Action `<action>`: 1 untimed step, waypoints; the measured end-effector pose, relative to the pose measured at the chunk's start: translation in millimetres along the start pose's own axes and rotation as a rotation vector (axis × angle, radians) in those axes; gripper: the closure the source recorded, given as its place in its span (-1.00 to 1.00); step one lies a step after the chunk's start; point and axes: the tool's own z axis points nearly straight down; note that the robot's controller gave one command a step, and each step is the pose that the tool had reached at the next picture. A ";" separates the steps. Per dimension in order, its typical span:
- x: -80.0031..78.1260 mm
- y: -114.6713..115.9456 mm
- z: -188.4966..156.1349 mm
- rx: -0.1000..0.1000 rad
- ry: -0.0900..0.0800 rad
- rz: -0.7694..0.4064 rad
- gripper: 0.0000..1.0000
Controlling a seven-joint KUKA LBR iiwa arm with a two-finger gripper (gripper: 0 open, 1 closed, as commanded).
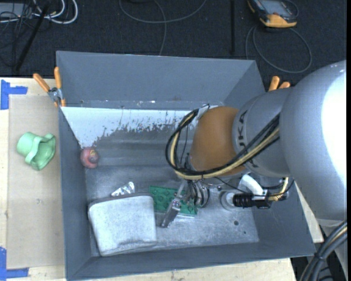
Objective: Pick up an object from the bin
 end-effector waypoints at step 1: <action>-0.4 0.5 -0.6 0.001 0.002 0.000 -1.00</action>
Offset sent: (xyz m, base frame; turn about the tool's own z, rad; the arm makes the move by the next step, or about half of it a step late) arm 0.0000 0.0000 0.0000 0.0000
